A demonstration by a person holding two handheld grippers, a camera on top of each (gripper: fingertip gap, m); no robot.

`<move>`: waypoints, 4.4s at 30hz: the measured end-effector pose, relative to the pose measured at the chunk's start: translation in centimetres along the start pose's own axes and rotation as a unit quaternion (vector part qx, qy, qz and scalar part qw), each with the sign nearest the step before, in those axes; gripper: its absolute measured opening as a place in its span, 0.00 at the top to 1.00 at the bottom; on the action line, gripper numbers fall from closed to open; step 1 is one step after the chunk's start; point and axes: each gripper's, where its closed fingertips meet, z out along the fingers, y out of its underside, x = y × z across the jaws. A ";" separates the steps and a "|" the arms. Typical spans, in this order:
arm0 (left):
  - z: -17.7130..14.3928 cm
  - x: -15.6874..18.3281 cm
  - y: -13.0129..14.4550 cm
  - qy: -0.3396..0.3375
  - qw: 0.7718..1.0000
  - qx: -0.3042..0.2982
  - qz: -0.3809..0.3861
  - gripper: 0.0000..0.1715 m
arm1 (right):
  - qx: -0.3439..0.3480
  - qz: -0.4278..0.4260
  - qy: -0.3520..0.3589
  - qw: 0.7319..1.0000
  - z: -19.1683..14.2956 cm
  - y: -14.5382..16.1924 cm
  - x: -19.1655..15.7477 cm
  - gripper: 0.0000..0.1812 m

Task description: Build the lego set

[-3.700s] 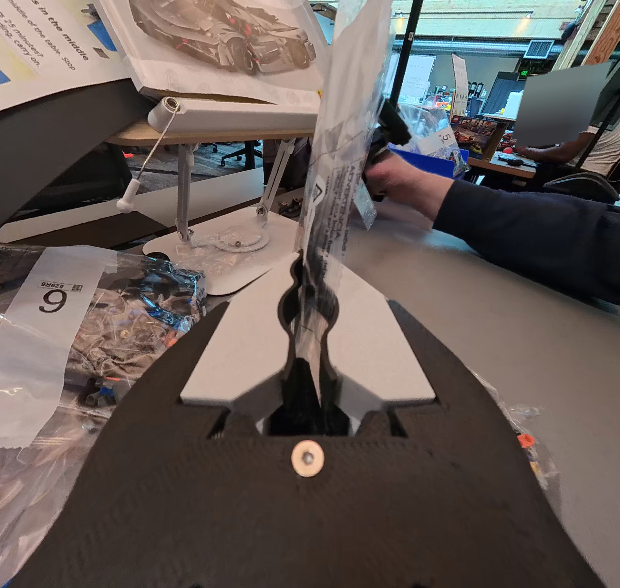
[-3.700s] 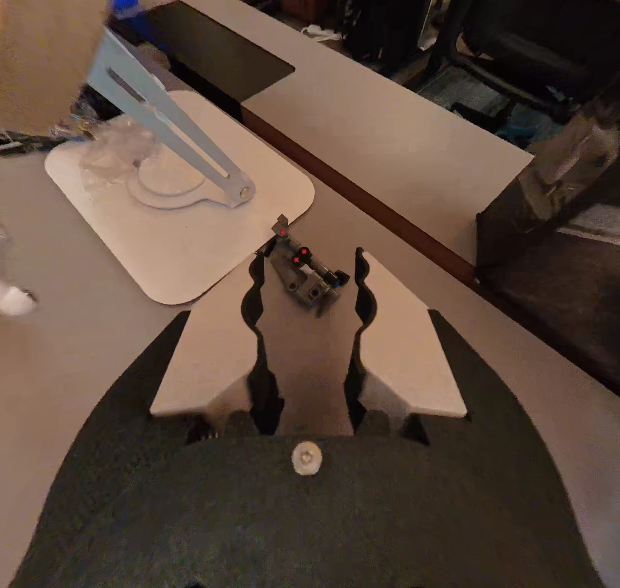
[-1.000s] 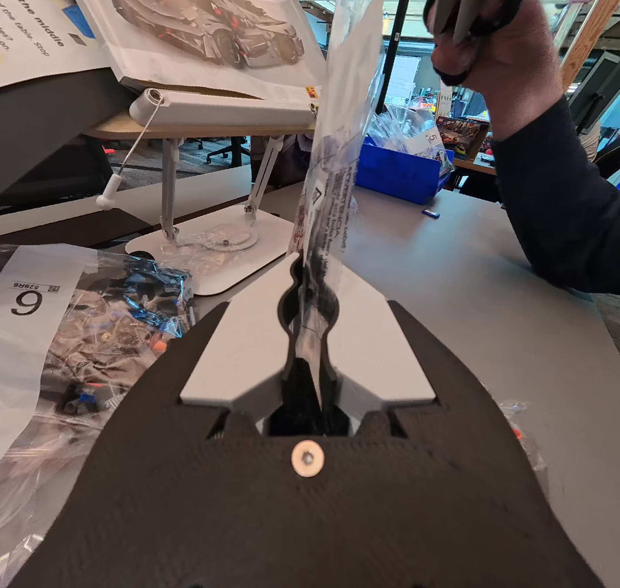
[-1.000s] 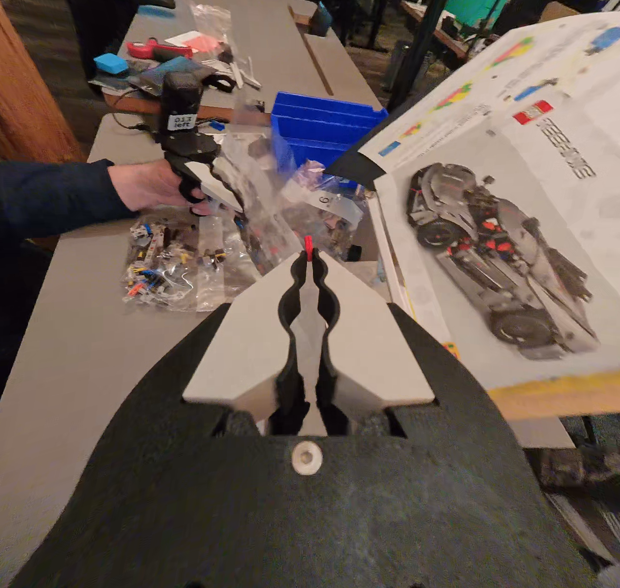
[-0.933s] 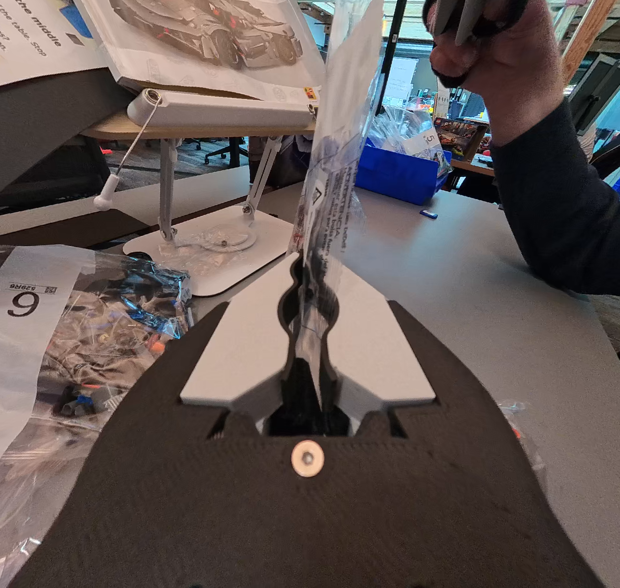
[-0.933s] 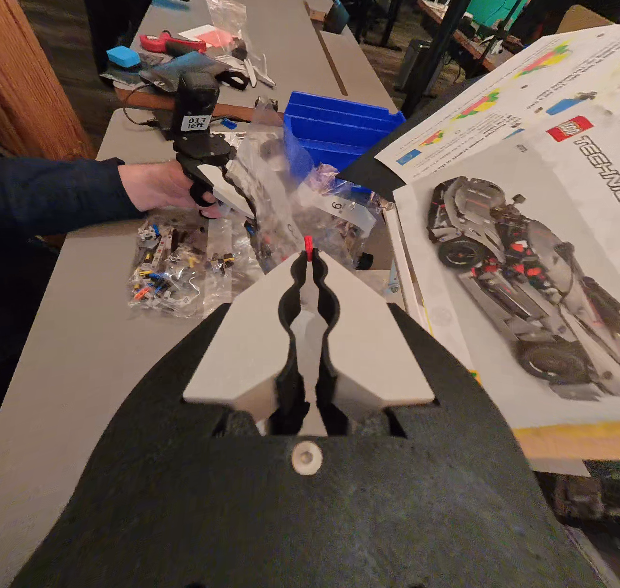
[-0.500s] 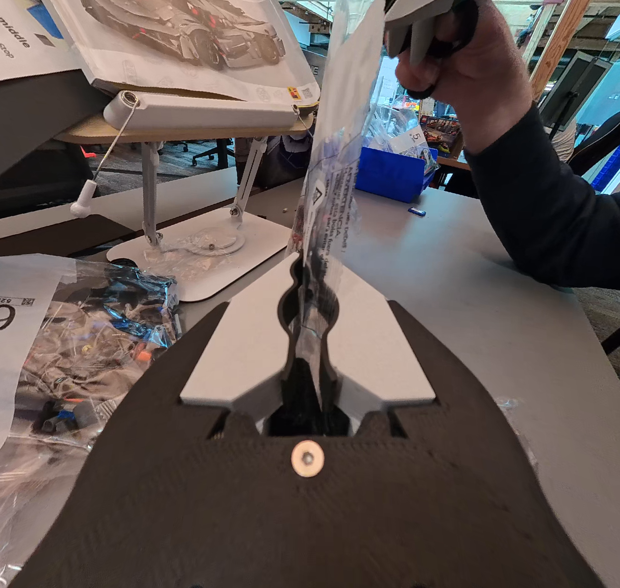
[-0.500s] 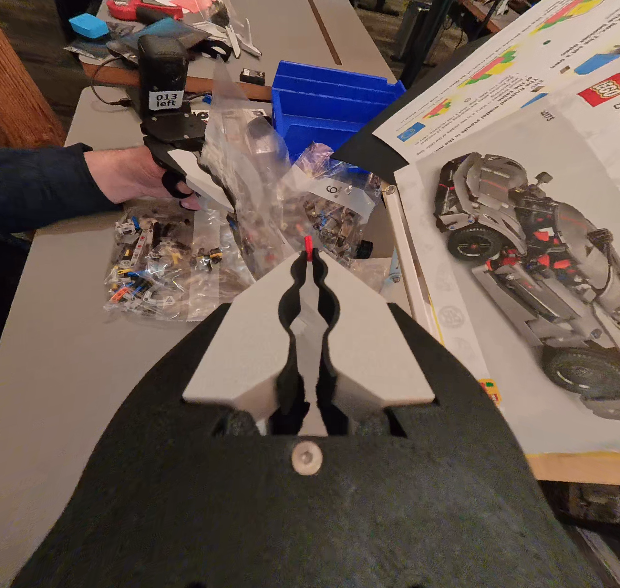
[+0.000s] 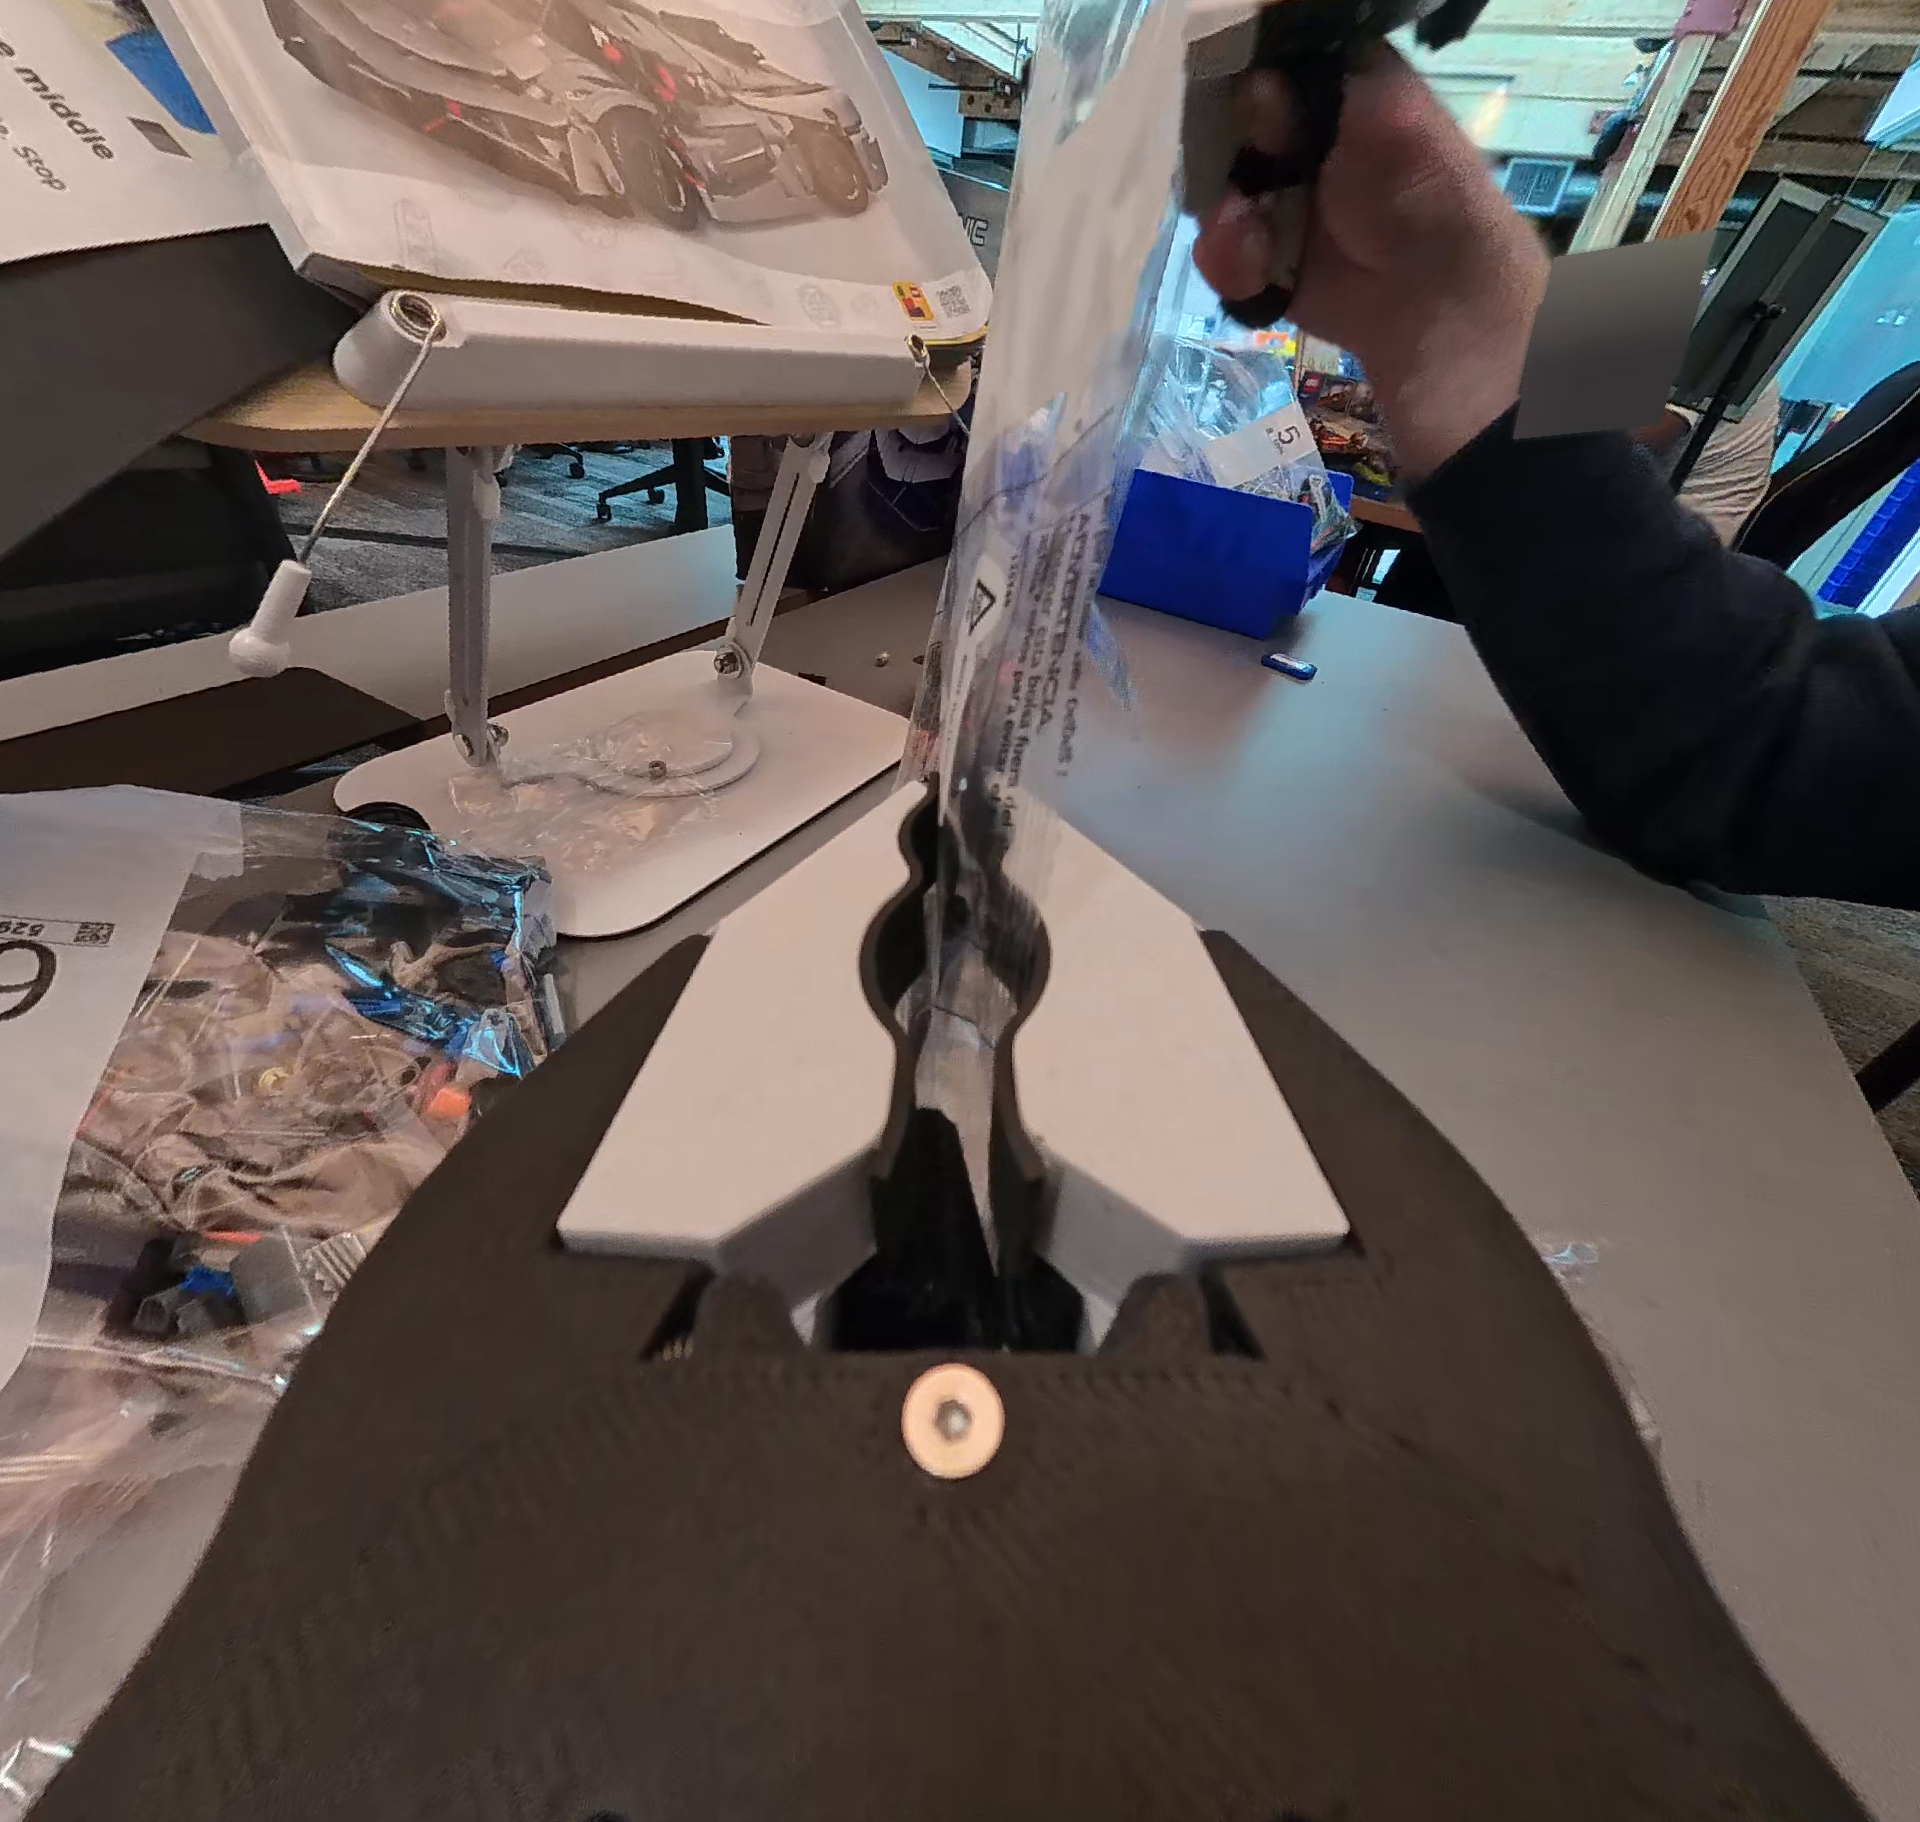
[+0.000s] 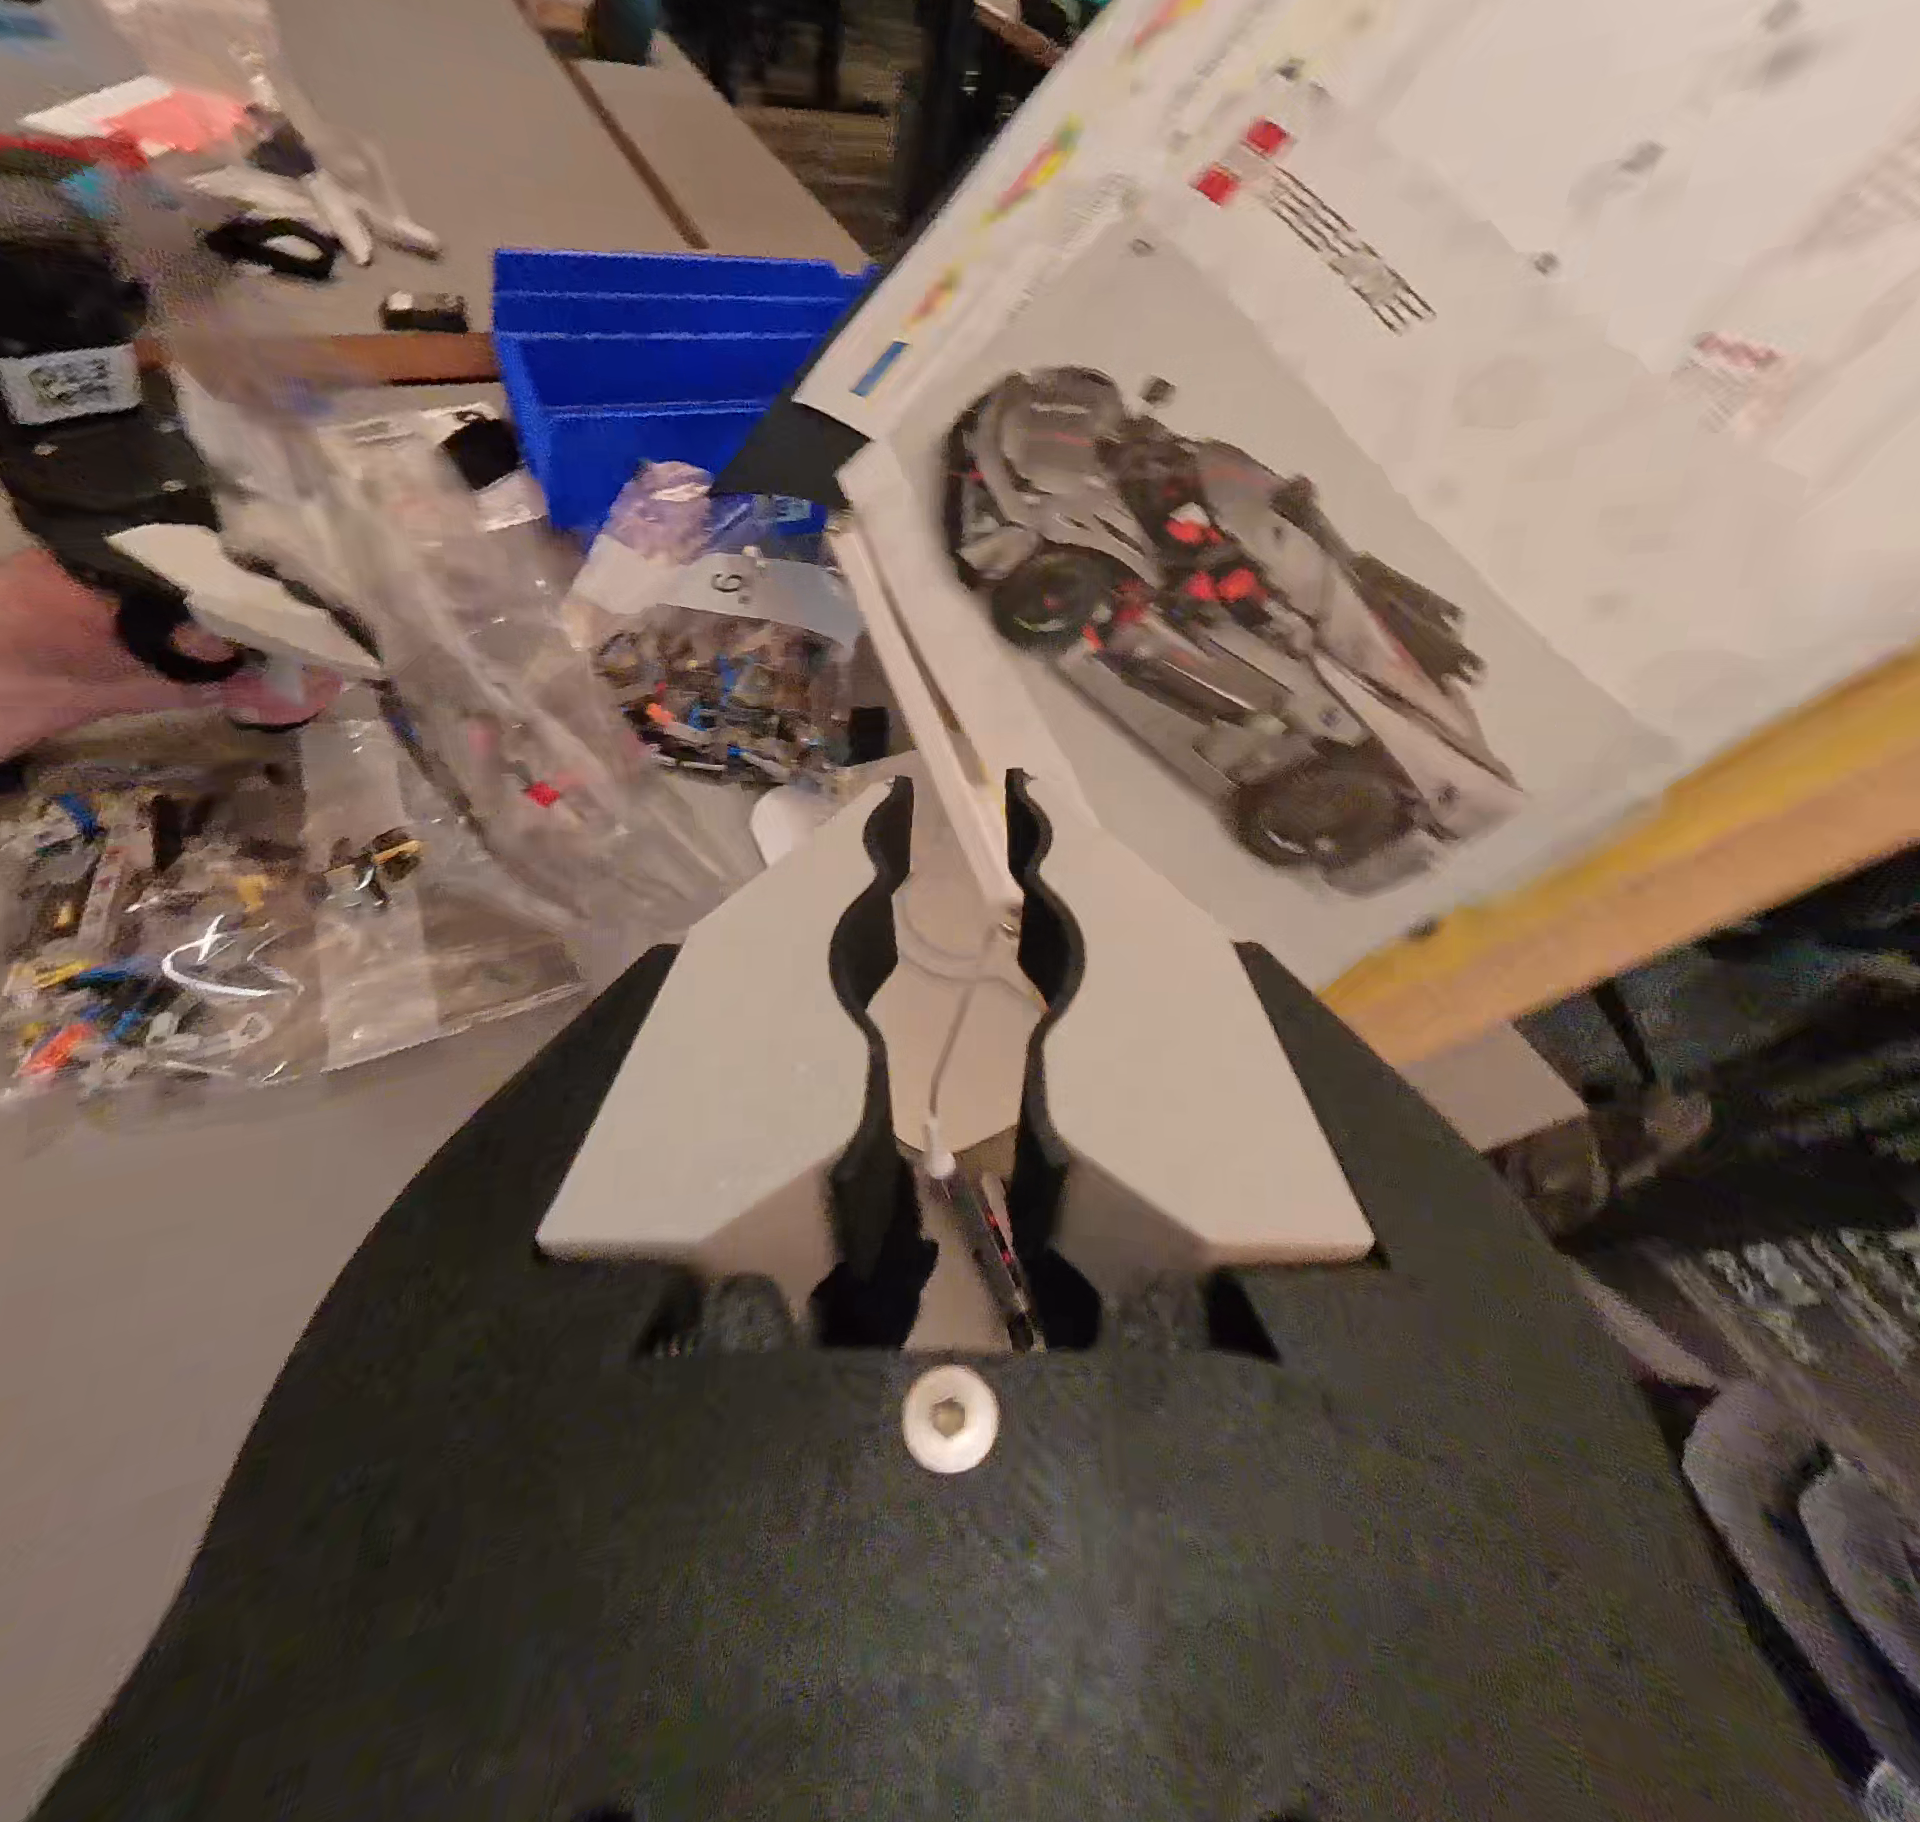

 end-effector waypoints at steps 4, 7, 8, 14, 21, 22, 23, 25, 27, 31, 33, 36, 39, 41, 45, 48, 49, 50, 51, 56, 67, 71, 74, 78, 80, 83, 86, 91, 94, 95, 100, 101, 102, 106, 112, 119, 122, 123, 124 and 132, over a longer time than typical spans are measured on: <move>0.0 -0.1 0.1 -0.001 1.000 0.000 -0.003 0.99 | -0.079 0.097 0.013 0.992 0.7 7.8 5.7 0.89; -0.1 -0.3 0.1 -0.003 1.000 0.001 -0.004 0.99 | 0.003 0.143 -0.079 0.987 1.2 8.7 5.6 1.00; -0.1 -0.3 0.1 -0.004 1.000 0.001 -0.005 0.99 | 0.020 0.150 -0.099 0.984 0.6 8.7 5.9 1.00; -0.3 -0.6 0.0 -0.007 1.000 0.004 -0.007 0.99 | 0.145 0.191 -0.067 0.969 -3.5 8.3 9.8 0.95; -0.3 -0.6 0.1 -0.008 1.000 0.005 -0.008 0.99 | -0.099 0.158 -0.015 0.982 3.6 20.4 10.1 0.86; -0.3 -0.7 0.0 -0.009 1.000 0.005 -0.008 0.99 | -0.127 0.143 -0.017 0.981 4.6 21.3 9.6 0.86; -0.4 -0.7 0.0 -0.009 1.000 0.006 -0.008 0.99 | -0.154 0.122 -0.024 0.980 5.5 22.2 8.9 0.86; -0.4 -0.7 0.0 -0.009 1.000 0.006 -0.008 0.99 | -0.221 0.081 -0.014 0.972 6.7 24.6 8.3 0.87; -0.3 -0.6 -0.1 -0.007 1.000 0.005 -0.007 0.99 | -0.250 0.070 -0.022 0.965 7.6 26.0 7.5 0.85; -0.2 -0.3 -0.1 -0.003 1.000 0.004 -0.005 0.99 | -0.248 0.079 -0.024 0.965 8.3 26.1 7.2 0.94; -0.2 -0.2 -0.1 -0.002 1.000 0.004 -0.003 0.99 | -0.257 0.085 -0.016 0.963 8.0 26.3 7.6 0.97; -0.2 -0.2 -0.1 -0.001 1.000 0.004 -0.003 0.99 | -0.232 0.105 -0.015 0.967 7.9 25.5 7.9 0.89; -0.2 -0.2 -0.2 -0.001 1.000 0.005 -0.004 0.99 | -0.239 0.113 -0.012 0.964 7.3 25.8 8.3 0.89; -0.2 -0.3 -0.1 -0.002 1.000 0.005 -0.004 0.99 | -0.253 0.117 -0.007 0.960 6.9 26.6 8.6 0.90; -0.2 -0.3 0.0 -0.002 1.000 0.004 -0.005 0.99 | -0.247 0.120 -0.029 0.961 6.7 26.9 8.2 0.93; -0.3 -0.4 -0.1 -0.003 1.000 0.005 -0.005 0.99 | -0.252 0.113 -0.033 0.961 6.2 27.2 8.2 0.97; -0.3 -0.4 -0.1 -0.003 1.000 0.005 -0.006 0.99 | -0.253 0.119 -0.032 0.960 6.1 27.2 8.3 0.95; -0.3 -0.4 -0.1 -0.003 1.000 0.005 -0.006 0.99 | -0.248 0.128 -0.033 0.960 6.0 27.1 8.4 0.90; -0.3 -0.4 -0.1 -0.003 1.000 0.005 -0.006 0.99 | -0.244 0.140 -0.033 0.959 5.9 27.0 8.6 0.88; -0.3 -0.3 -0.1 -0.002 1.000 0.005 -0.005 0.99 | -0.258 0.172 -0.027 0.950 4.5 27.4 9.1 0.85; -0.3 -0.3 -0.1 -0.002 1.000 0.004 -0.004 0.99 | -0.272 0.150 -0.020 0.950 5.0 27.8 8.7 0.99; -0.3 -0.3 -0.1 -0.003 1.000 0.004 -0.004 0.99 | -0.265 0.156 -0.026 0.951 5.0 27.8 8.7 0.99; -0.3 -0.3 -0.1 -0.002 1.000 0.004 -0.004 0.99 | -0.261 0.167 -0.033 0.950 4.8 27.3 8.5 0.99; -0.3 -0.3 -0.1 -0.002 1.000 0.005 -0.004 0.99 | -0.226 0.171 -0.008 0.959 2.9 23.6 9.6 0.99; -0.3 -0.2 -0.1 0.000 1.000 0.004 -0.003 0.99 | -0.187 0.151 0.006 0.971 1.1 19.6 9.8 0.99; -0.2 0.0 -0.1 0.004 1.000 0.003 -0.003 0.99 | -0.097 0.095 -0.011 0.991 -1.6 12.2 8.0 0.99; -0.1 0.2 0.0 0.013 1.000 0.002 -0.007 0.99 | -0.011 0.031 -0.046 0.998 -3.4 4.9 3.9 0.99; 0.0 0.4 0.0 0.016 1.000 0.002 -0.007 0.99 | 0.051 -0.087 -0.152 0.983 -3.0 -2.1 -6.3 1.00; 0.0 0.6 0.0 0.020 1.000 0.002 -0.004 0.99 | 0.030 -0.113 -0.179 0.977 -1.1 -2.5 -9.6 0.99; 0.1 0.7 0.0 0.021 1.000 0.001 -0.003 0.99 | 0.022 -0.114 -0.180 0.977 -0.4 -2.4 -10.1 0.99; 0.1 0.8 0.0 0.024 1.000 0.000 -0.002 0.99 | -0.043 -0.127 -0.155 0.979 2.9 -0.2 -10.3 0.98; 0.1 0.8 0.0 0.024 1.000 0.000 -0.002 0.99 | -0.048 -0.127 -0.142 0.981 3.2 -0.1 -10.0 0.96; 0.1 0.8 0.0 0.024 1.000 0.000 -0.003 0.98 | -0.048 -0.123 -0.137 0.982 3.2 -0.2 -9.8 0.94; 0.1 0.9 -0.1 0.024 1.000 0.001 -0.001 0.99 | -0.008 -0.116 -0.125 0.985 1.8 -1.6 -8.9 0.89; -0.1 0.6 -0.2 0.018 1.000 0.004 -0.003 0.99 | 0.052 -0.007 0.031 0.998 -2.2 -0.5 2.7 0.90; -0.2 0.2 -0.1 0.014 1.000 0.005 -0.007 0.99 | -0.094 0.157 0.081 0.980 1.9 16.4 12.4 0.84; -0.2 0.1 -0.1 0.012 1.000 0.005 -0.008 0.99 | -0.134 0.193 0.021 0.972 5.5 21.1 10.8 0.81; -0.2 0.1 -0.1 0.012 1.000 0.005 -0.008 0.99 | -0.133 0.188 0.003 0.973 6.6 21.6 9.9 0.81; -0.2 0.1 -0.1 0.012 1.000 0.005 -0.008 0.99 | -0.137 0.181 -0.006 0.974 7.6 21.8 9.3 0.81; -0.2 0.2 -0.1 0.014 1.000 0.004 -0.006 0.99 | -0.203 0.158 -0.024 0.966 11.4 24.0 6.6 0.80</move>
